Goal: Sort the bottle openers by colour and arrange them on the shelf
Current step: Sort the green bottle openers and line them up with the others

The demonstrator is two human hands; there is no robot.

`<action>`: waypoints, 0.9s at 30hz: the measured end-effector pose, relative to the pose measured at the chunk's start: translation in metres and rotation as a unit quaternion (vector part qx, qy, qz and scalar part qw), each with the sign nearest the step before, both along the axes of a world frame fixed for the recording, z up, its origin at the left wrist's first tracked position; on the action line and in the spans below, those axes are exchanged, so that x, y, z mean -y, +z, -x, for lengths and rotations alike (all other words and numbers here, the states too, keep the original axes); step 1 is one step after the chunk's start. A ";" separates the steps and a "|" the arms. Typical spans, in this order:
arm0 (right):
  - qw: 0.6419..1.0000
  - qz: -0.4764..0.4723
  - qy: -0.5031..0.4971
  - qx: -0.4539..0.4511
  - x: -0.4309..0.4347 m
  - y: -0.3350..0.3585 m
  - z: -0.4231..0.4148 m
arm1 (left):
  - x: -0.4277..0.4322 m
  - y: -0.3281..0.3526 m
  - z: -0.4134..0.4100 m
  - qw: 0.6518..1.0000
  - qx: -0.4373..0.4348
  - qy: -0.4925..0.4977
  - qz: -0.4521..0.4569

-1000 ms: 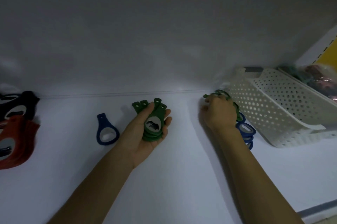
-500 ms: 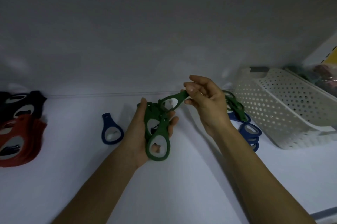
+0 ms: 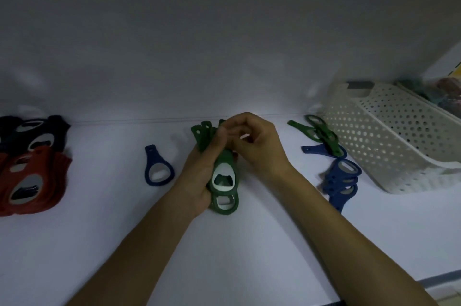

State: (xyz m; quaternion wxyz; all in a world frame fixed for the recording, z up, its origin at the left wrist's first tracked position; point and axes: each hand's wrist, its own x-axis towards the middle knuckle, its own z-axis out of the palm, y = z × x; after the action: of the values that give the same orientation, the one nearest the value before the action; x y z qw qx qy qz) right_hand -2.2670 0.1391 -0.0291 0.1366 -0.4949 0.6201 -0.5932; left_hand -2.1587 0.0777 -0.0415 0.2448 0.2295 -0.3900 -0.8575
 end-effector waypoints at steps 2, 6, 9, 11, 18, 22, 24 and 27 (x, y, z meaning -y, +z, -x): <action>0.998 0.005 -0.040 -0.045 0.003 -0.003 0.002 | 0.000 0.000 -0.002 0.999 -0.020 -0.021 0.040; 0.992 0.040 -0.071 0.094 0.004 -0.010 -0.002 | -0.006 0.003 -0.002 0.998 -0.033 -0.012 0.049; 0.916 0.005 -0.088 0.392 0.008 -0.006 -0.013 | 0.001 0.012 -0.003 0.986 -0.031 0.124 0.105; 0.830 -0.039 -0.018 0.556 0.011 -0.002 -0.025 | 0.004 0.022 -0.007 0.956 -0.044 0.219 0.191; 0.803 -0.045 0.045 0.593 0.011 -0.001 -0.051 | -0.004 0.010 -0.002 0.882 0.021 0.344 0.320; 0.909 -0.089 -0.016 0.407 0.017 -0.010 -0.064 | 0.000 0.000 0.000 0.887 0.049 0.353 0.293; 0.958 -0.082 -0.046 0.272 0.019 -0.012 -0.073 | 0.000 0.002 0.000 0.879 0.048 0.362 0.307; 0.979 -0.058 -0.080 0.176 0.017 -0.011 -0.074 | 0.005 0.009 -0.002 0.869 0.039 0.391 0.301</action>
State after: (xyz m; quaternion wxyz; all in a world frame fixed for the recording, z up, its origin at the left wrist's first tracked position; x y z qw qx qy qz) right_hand -2.1928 0.1223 -0.0403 0.2246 -0.3230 0.6571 -0.6430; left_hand -2.1567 0.0723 -0.0329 0.6017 0.3114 -0.5168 -0.5234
